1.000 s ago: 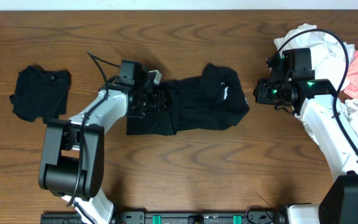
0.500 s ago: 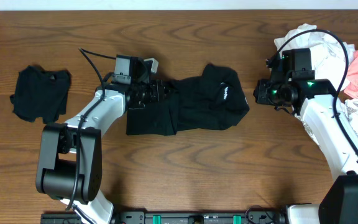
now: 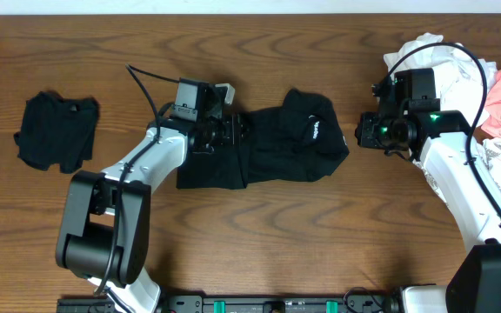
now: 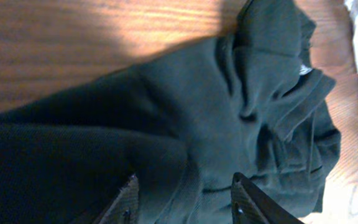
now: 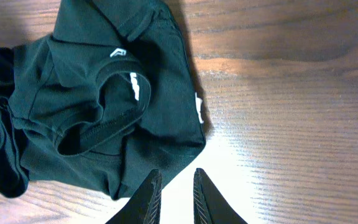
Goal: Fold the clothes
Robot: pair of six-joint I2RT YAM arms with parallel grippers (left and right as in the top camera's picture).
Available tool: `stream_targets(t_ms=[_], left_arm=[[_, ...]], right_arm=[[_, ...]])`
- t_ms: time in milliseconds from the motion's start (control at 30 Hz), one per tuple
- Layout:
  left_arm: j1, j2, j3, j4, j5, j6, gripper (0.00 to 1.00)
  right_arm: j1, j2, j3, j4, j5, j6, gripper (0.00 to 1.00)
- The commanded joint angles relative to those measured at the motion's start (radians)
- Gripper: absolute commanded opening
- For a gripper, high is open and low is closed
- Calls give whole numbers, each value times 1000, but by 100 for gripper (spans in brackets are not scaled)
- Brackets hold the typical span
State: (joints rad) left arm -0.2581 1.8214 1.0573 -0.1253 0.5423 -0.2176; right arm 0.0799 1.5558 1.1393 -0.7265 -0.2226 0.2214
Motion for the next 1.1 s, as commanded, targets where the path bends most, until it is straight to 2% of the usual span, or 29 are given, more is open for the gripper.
stream_targets(t_ms=[0, 300, 633, 733, 900, 1067], left_arm=[[-10, 39, 13, 44, -20, -24, 49], [-16, 70, 13, 136, -47, -51, 49], [-26, 70, 12, 123, -47, -118, 49], [-27, 70, 12, 123, -99, -122, 49], [-26, 73, 12, 128, -267, -117, 49], [8, 47, 23, 126, -202, -117, 49]], right_arm=[[-5, -11, 10, -8, 9, -16, 17], [-3, -11, 10, -15, 9, -16, 16], [-3, -11, 10, -22, 9, -16, 16], [-3, -11, 10, -25, 9, -16, 16], [-2, -11, 10, -25, 8, -6, 19], [0, -11, 10, -42, 21, -6, 30]])
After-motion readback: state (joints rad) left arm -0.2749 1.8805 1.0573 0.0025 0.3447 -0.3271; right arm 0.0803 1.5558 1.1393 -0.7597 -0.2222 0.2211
